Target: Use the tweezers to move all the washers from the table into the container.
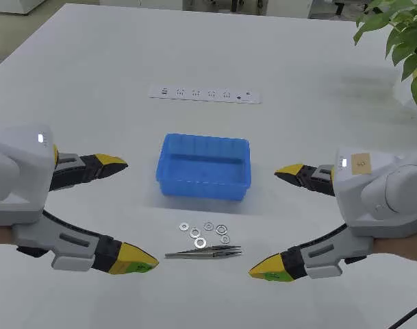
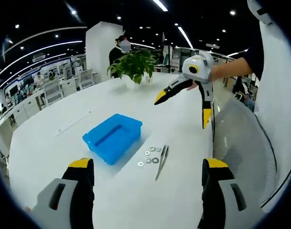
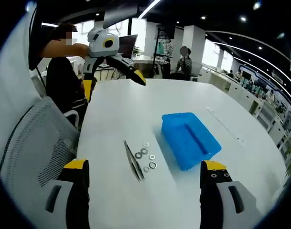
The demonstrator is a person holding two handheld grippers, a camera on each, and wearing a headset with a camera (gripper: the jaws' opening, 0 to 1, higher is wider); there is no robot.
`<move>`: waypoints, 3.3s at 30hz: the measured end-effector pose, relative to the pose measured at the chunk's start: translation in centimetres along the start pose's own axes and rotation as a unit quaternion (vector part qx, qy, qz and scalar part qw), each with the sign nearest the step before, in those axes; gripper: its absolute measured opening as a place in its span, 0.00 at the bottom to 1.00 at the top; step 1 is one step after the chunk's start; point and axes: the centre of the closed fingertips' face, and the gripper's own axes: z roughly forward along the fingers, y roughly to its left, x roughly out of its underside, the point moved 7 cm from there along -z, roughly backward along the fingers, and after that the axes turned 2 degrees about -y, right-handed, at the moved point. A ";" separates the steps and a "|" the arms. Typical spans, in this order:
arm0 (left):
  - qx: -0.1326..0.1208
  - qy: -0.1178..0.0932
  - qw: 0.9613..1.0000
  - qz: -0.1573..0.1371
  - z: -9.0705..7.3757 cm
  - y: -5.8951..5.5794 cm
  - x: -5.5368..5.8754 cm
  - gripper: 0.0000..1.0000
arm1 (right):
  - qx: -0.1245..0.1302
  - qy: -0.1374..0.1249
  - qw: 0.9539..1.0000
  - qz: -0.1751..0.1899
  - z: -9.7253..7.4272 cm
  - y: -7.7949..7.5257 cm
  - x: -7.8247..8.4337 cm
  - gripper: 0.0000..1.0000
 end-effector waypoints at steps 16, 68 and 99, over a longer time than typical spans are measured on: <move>0.003 0.000 1.000 -0.008 0.0 -0.2 0.3 0.98 | 0.006 -0.009 1.000 0.007 0.0 -0.5 -0.3 0.96; 0.004 0.026 1.000 -0.009 1.0 -0.9 2.2 0.97 | 0.019 0.017 1.000 0.000 -0.5 -0.6 0.9 0.96; -0.008 0.025 1.000 -0.008 1.8 -1.1 2.9 0.94 | 0.001 0.023 1.000 0.004 0.6 0.0 1.2 0.90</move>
